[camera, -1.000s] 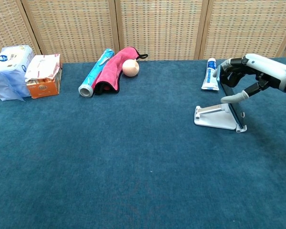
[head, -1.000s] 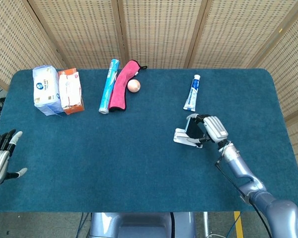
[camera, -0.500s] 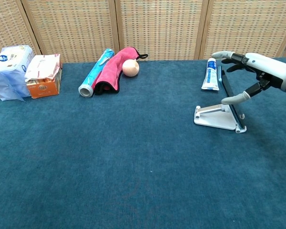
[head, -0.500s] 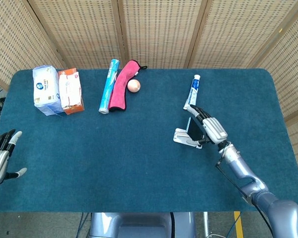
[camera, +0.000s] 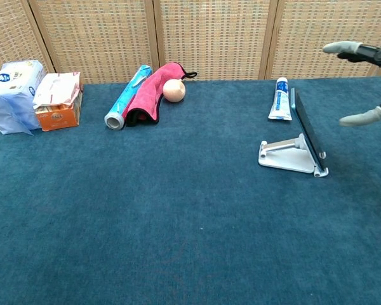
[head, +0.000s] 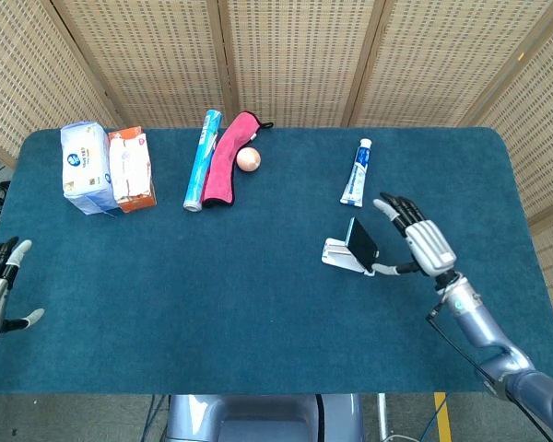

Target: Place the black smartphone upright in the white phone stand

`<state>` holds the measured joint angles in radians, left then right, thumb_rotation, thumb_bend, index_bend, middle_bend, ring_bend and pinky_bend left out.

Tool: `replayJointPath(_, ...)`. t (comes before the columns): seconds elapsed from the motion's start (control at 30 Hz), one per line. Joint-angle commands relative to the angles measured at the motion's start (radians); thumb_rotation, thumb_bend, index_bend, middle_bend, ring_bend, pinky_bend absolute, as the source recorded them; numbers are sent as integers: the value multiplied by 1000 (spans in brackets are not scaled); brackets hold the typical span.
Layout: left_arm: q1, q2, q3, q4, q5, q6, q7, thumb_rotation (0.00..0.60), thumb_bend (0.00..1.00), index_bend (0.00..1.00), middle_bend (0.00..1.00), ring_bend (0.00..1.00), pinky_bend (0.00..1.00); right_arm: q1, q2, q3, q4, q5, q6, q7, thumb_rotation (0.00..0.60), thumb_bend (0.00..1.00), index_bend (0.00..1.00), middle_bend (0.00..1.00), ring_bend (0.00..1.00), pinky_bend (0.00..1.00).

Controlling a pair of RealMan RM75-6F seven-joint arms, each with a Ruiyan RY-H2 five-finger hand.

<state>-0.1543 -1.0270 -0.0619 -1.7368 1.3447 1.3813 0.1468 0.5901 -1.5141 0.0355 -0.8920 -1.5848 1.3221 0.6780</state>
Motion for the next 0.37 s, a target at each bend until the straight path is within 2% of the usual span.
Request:
replayJointPath(0.03, 14, -14, -4, 14, 25, 37, -7, 600, 48, 0, 0, 0, 0, -167, 191, -13, -288, 88, 109, -325, 600, 53, 0, 0, 0, 0)
replayJointPath(0.17, 25, -39, -2, 52, 75, 84, -34, 600, 45, 0, 0, 0, 0, -322, 290, -35, -537, 193, 220, -564, 600, 53, 0, 0, 0, 0)
replayJointPath(0.23, 28, -48, 5, 67, 94, 91, -43, 600, 43, 0, 0, 0, 0, -361, 319, -39, -627, 226, 247, -657, 600, 53, 0, 0, 0, 0)
replayJointPath(0.37, 35, -48, 20, 75, 129, 100, -59, 600, 42, 0, 0, 0, 0, -411, 350, -27, -718, 276, 282, -750, 600, 53, 0, 0, 0, 0)
